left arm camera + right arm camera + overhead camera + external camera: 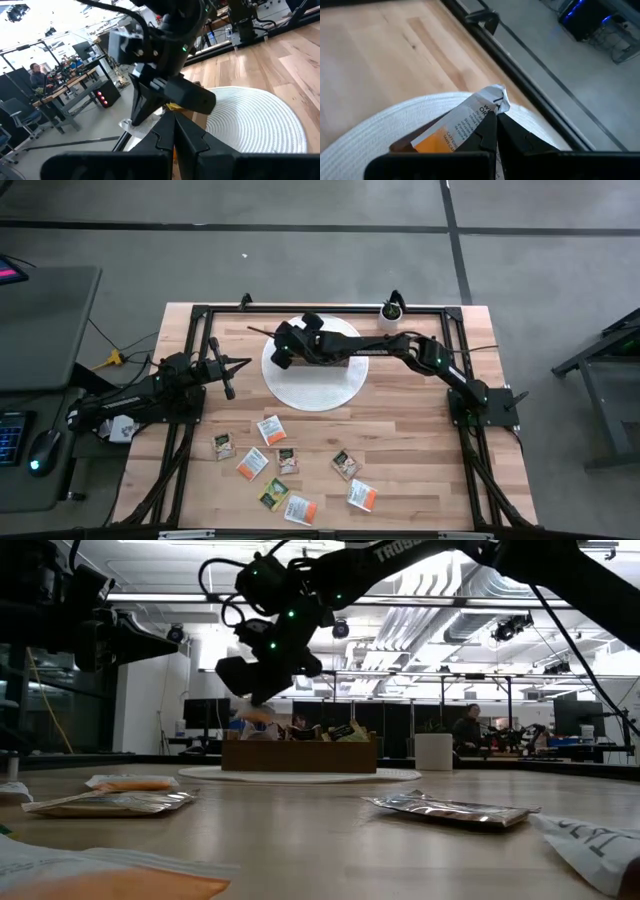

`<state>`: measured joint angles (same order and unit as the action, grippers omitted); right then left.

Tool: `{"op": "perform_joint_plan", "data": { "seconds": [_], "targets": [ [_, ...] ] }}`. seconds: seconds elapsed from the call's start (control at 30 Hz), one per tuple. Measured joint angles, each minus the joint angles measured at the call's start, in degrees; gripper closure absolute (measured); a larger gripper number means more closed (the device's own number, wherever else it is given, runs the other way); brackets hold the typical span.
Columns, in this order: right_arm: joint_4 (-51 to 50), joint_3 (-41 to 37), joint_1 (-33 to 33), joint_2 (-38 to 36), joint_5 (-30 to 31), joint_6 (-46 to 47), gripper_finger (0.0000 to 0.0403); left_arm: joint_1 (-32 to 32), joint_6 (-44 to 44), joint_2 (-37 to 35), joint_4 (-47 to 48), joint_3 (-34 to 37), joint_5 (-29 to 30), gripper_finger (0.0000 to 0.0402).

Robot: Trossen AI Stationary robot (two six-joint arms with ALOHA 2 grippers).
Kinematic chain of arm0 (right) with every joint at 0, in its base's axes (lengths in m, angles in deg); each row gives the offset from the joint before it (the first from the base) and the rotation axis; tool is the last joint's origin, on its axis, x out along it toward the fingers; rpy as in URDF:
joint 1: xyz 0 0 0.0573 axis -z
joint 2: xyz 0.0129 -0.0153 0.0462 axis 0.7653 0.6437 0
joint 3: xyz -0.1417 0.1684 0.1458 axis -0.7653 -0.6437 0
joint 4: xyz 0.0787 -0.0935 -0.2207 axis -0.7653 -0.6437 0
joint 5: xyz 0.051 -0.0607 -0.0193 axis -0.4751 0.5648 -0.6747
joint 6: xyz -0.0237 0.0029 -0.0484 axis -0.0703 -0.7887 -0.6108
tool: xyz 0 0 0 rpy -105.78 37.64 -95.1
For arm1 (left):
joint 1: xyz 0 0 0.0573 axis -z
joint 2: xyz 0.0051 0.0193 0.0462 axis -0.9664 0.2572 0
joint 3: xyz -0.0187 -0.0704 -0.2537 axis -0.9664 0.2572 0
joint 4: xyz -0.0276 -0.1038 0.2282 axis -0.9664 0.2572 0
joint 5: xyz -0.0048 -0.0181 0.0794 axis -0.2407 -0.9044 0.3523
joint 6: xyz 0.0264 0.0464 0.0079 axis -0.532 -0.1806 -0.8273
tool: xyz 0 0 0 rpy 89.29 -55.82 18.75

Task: Pick & Place Tea
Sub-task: Put the white tea bag into the left section of the wooden organizer

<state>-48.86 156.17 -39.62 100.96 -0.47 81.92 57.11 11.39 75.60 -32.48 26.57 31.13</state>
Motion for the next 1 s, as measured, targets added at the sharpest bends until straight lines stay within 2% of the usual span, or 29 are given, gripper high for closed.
{"op": "perform_joint_plan", "data": {
  "seconds": [0.63,0.87,1.0],
  "targets": [
    [-1.83,0.0,0.68,2.19,-1.21,0.29,0.0403,0.01,-0.01,0.0,0.0,-0.01,-0.02,0.0401],
    [-1.25,0.0,0.98,2.16,-5.12,-1.14,0.0402,0.0,-0.02,0.0,0.0,0.0,-0.02,0.0401],
    [-1.16,0.0,0.96,2.16,-5.05,-1.37,0.0402,-0.02,-0.02,0.0,0.0,0.0,-0.01,0.0401]
  ]
}}
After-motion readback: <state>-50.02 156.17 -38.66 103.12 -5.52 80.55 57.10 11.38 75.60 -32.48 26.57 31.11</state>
